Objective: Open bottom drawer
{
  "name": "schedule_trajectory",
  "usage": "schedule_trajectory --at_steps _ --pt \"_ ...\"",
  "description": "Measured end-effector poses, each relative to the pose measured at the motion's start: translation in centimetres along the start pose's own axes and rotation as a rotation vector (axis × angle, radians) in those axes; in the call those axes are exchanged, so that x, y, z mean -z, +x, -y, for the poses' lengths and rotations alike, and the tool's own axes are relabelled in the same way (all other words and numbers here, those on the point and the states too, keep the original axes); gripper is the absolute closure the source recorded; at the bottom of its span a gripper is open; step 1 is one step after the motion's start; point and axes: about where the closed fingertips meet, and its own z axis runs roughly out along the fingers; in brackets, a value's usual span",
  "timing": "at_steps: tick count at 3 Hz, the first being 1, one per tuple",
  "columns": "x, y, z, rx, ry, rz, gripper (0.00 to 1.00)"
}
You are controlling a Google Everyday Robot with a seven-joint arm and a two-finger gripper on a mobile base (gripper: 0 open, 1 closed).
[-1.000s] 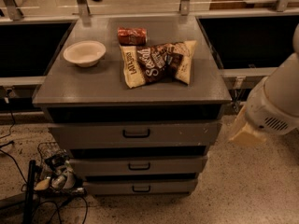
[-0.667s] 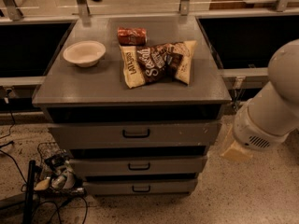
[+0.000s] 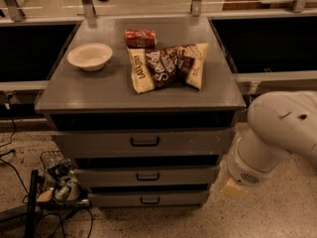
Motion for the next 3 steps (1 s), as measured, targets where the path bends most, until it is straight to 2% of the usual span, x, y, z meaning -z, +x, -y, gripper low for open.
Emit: schedule_trajectory --at_steps 1,2,3 --pt "-5.9 0.8 -1.8 0.051 -0.076 -0.071 1.00" --pt "-8.6 1.3 -2.6 0.076 -0.122 -0.107 1.00" --pt "-8.6 1.3 -2.6 0.076 -0.122 -0.107 1.00"
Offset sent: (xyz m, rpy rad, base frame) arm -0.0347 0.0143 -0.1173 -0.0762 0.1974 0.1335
